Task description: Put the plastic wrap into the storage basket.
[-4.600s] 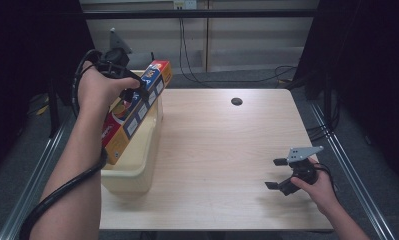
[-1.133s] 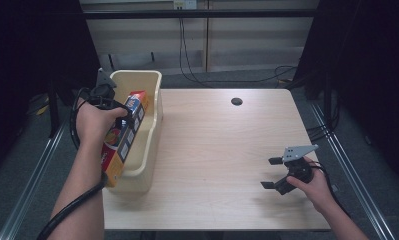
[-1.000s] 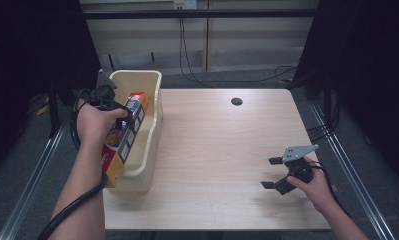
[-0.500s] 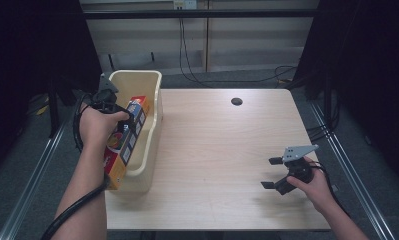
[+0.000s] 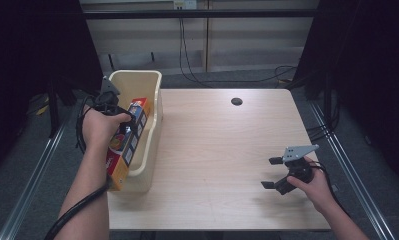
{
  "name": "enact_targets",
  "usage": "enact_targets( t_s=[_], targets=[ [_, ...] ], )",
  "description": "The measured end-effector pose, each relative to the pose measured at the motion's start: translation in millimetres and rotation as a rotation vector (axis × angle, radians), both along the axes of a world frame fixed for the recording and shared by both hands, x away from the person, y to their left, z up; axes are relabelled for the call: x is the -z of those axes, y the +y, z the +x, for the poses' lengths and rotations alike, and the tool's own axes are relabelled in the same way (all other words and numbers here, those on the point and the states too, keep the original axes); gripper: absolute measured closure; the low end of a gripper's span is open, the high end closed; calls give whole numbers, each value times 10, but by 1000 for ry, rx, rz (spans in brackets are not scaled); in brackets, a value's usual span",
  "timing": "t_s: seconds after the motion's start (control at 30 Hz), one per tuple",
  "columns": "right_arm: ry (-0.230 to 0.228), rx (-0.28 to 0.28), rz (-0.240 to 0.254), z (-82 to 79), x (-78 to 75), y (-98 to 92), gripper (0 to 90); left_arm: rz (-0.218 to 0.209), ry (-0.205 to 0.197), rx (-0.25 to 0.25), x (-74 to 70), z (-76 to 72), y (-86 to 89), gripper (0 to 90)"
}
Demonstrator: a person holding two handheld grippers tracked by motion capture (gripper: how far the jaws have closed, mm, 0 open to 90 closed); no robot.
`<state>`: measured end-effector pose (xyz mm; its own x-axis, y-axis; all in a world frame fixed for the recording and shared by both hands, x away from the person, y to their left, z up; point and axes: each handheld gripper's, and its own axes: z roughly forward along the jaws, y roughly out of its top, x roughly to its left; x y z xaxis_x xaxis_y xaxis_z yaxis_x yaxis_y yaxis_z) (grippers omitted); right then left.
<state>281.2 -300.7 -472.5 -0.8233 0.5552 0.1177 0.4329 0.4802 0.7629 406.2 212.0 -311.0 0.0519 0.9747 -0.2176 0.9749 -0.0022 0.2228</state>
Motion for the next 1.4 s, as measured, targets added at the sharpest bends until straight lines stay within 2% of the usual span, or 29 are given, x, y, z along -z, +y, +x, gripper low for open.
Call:
enact_targets(
  t_s=[0.07, 0.1, 0.3, 0.43, 0.57, 0.77, 0.97, 1.17, 1.4],
  targets=[
    [-2, 0, -1, 1, 2, 1, 32, -2, 6, -14, 18, 1, -7, 406],
    [3, -2, -1, 1, 3, 5, 32, 9, 8, -4, 31, 5, -3, 406],
    [-1, -1, -2, 0, 2, 3, 32, 8, 19, -15, 58, 16, -25, 404],
    [3, -4, -2, -2, 6, 7, 32, 5, 26, -11, 108, 31, -31, 402],
    [5, -9, -2, 0, 11, 12, 32, 23, 44, -4, 161, 58, -44, 402],
    [6, -11, -3, 3, 19, 16, 32, 19, 63, 0, 202, 102, -69, 400],
    [8, -15, -5, 3, 22, 18, 32, 35, 92, -5, 278, 130, -101, 398],
    [9, -15, -5, 4, 24, 15, 32, 53, 103, 8, 301, 141, -122, 397],
    [8, -17, -6, 2, 26, 17, 32, 63, 125, -2, 328, 153, -137, 387]
  ],
)
